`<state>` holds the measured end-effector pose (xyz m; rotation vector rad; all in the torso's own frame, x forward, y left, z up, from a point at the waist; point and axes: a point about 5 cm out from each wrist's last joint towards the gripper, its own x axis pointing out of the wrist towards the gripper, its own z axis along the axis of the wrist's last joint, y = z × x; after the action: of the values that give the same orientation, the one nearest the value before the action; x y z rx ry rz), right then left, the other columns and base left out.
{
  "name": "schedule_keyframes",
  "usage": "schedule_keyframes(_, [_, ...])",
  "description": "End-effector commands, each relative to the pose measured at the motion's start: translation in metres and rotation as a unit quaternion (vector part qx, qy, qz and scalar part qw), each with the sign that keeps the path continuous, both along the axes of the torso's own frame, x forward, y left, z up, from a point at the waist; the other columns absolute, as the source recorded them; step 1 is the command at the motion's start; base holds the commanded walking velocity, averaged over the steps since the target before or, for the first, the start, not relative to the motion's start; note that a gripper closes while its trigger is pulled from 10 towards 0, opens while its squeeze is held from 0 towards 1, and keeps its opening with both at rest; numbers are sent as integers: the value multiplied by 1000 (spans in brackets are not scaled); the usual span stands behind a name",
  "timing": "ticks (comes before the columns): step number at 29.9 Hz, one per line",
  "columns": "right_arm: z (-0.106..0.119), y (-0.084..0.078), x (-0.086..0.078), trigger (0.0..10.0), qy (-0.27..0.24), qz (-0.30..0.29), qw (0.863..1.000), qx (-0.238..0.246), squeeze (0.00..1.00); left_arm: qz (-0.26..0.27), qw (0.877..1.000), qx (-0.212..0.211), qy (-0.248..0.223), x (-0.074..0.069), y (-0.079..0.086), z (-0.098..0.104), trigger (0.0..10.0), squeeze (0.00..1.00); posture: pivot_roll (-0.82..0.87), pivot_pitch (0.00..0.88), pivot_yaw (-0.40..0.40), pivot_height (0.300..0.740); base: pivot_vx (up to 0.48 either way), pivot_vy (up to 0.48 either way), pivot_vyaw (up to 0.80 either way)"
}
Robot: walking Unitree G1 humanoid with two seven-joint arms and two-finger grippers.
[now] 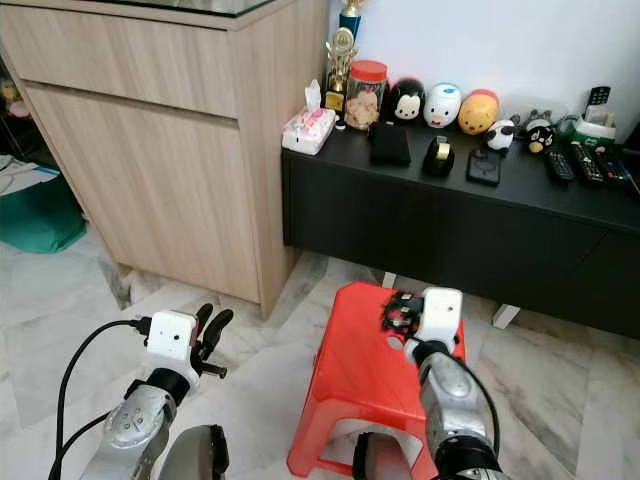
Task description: Hang keys on a hook
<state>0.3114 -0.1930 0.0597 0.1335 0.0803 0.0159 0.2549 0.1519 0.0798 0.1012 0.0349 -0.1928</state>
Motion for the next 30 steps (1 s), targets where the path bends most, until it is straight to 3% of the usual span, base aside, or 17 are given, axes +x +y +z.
schedule_keyframes(1, [7,-10,-3,0,-21,-23,1000,-6,0,1,1000,3,0,2,-1,-1,10000,0,-4,0,-89,591,0,0,0])
schedule_keyframes(9, [12,-17,-28,0,-48,-51,997,-25,0,18,1000,-2,-10,2,1,-1,10000,0,-6,0,-91,591,0,0,0])
schedule_keyframes(10, [12,-18,-29,10000,-47,-56,997,-27,0,18,1000,-2,-11,2,1,-1,10000,0,-7,0,-90,591,0,0,0])
schedule_keyframes(16, [18,-21,-36,10000,-62,-87,994,-28,0,15,1000,-6,-14,3,0,-1,10000,0,-8,0,-85,591,0,0,0])
schedule_keyframes(30, [21,-16,-35,10000,-50,-89,995,-16,0,14,1000,-18,-22,5,0,2,10000,0,-1,0,-86,591,0,0,0])
